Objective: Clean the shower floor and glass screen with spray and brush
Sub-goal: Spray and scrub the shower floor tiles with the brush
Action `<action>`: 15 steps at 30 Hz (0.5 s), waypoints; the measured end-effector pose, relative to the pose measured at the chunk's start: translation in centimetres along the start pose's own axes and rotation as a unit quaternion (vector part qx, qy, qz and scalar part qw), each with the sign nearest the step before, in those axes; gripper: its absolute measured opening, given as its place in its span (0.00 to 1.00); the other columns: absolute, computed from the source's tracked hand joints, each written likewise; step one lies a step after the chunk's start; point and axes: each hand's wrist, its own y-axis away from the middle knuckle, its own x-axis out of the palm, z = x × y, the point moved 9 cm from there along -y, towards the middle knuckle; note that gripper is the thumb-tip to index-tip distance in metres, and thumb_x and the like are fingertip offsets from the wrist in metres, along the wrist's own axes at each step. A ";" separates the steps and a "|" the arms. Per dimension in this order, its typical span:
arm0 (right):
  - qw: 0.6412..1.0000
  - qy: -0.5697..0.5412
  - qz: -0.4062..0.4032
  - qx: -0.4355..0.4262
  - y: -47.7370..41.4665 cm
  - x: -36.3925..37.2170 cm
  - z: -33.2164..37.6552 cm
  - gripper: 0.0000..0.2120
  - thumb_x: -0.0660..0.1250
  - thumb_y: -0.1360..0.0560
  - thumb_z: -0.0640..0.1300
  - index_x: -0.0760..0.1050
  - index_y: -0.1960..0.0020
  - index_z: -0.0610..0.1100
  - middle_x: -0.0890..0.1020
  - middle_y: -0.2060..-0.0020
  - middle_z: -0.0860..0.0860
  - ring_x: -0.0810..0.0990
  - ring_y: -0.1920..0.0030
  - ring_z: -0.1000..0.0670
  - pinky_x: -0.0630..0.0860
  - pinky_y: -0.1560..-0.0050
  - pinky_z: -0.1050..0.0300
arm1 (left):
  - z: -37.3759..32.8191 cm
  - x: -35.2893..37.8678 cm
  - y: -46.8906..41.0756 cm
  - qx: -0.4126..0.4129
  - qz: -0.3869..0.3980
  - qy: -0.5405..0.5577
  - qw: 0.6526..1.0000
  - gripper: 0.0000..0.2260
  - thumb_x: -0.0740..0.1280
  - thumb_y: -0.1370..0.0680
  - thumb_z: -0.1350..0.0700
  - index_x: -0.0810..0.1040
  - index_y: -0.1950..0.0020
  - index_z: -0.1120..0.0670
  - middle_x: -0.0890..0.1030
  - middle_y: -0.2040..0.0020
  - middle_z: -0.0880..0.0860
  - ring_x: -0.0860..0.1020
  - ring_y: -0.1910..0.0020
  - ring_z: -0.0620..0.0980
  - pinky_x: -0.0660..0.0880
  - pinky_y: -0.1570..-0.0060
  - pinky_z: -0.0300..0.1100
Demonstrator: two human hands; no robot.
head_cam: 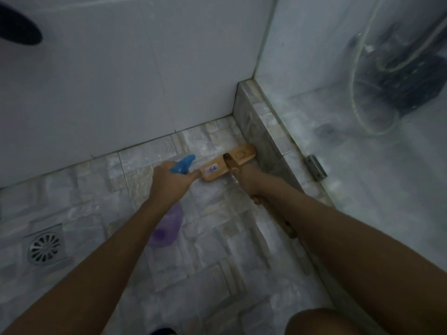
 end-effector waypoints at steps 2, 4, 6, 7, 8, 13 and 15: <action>0.999 -0.010 0.019 0.025 2.4 0.9 -2.7 0.18 0.59 0.15 0.49 0.68 0.30 0.40 0.77 0.48 0.39 0.80 0.61 0.38 0.76 0.73 0.54 | -0.1 0.2 0.0 0.010 0.005 -0.006 1.000 0.16 0.79 0.31 0.45 0.81 0.65 0.56 0.81 0.69 0.55 0.79 0.72 0.50 0.81 0.64 0.53; 0.999 0.000 0.024 0.044 4.5 1.7 -5.4 0.21 0.53 0.15 0.57 0.72 0.38 0.40 0.75 0.62 0.42 0.75 0.72 0.44 0.72 0.78 0.57 | 0.2 0.4 0.1 0.020 0.003 -0.010 1.000 0.13 0.79 0.30 0.48 0.80 0.64 0.55 0.81 0.68 0.53 0.81 0.69 0.51 0.82 0.62 0.54; 0.998 0.013 0.022 0.064 4.9 2.2 -6.3 0.23 0.51 0.15 0.59 0.73 0.37 0.41 0.75 0.64 0.43 0.74 0.73 0.44 0.72 0.78 0.57 | 0.1 0.4 0.3 0.038 -0.010 0.002 0.999 0.11 0.79 0.29 0.51 0.80 0.60 0.56 0.81 0.65 0.52 0.81 0.66 0.52 0.82 0.60 0.53; 0.997 0.035 0.021 0.058 4.5 2.1 -5.7 0.22 0.50 0.15 0.56 0.72 0.34 0.42 0.75 0.63 0.42 0.75 0.73 0.44 0.73 0.79 0.55 | -0.2 0.3 0.4 0.049 -0.021 0.005 0.999 0.11 0.78 0.29 0.52 0.80 0.59 0.58 0.81 0.64 0.52 0.81 0.65 0.51 0.82 0.60 0.50; 0.997 0.047 0.019 0.052 4.1 2.1 -4.8 0.21 0.50 0.14 0.53 0.70 0.30 0.41 0.75 0.62 0.42 0.77 0.71 0.43 0.76 0.77 0.52 | -0.5 0.2 0.5 0.059 -0.035 0.008 0.998 0.11 0.78 0.28 0.52 0.80 0.59 0.58 0.81 0.64 0.51 0.80 0.65 0.49 0.80 0.60 0.46; 0.998 0.032 0.019 0.051 3.3 2.3 -3.4 0.19 0.51 0.14 0.54 0.66 0.28 0.45 0.76 0.51 0.39 0.80 0.64 0.40 0.80 0.69 0.49 | -0.5 0.6 1.4 0.058 -0.072 0.014 0.996 0.17 0.74 0.25 0.47 0.78 0.67 0.57 0.76 0.73 0.54 0.74 0.74 0.49 0.75 0.70 0.50; 0.999 0.005 0.001 0.052 3.3 2.0 -3.7 0.24 0.50 0.16 0.60 0.67 0.32 0.43 0.77 0.55 0.41 0.76 0.70 0.44 0.74 0.74 0.55 | -0.6 1.1 1.5 0.058 -0.060 0.013 0.996 0.17 0.74 0.26 0.44 0.77 0.67 0.55 0.77 0.72 0.53 0.76 0.73 0.52 0.76 0.69 0.50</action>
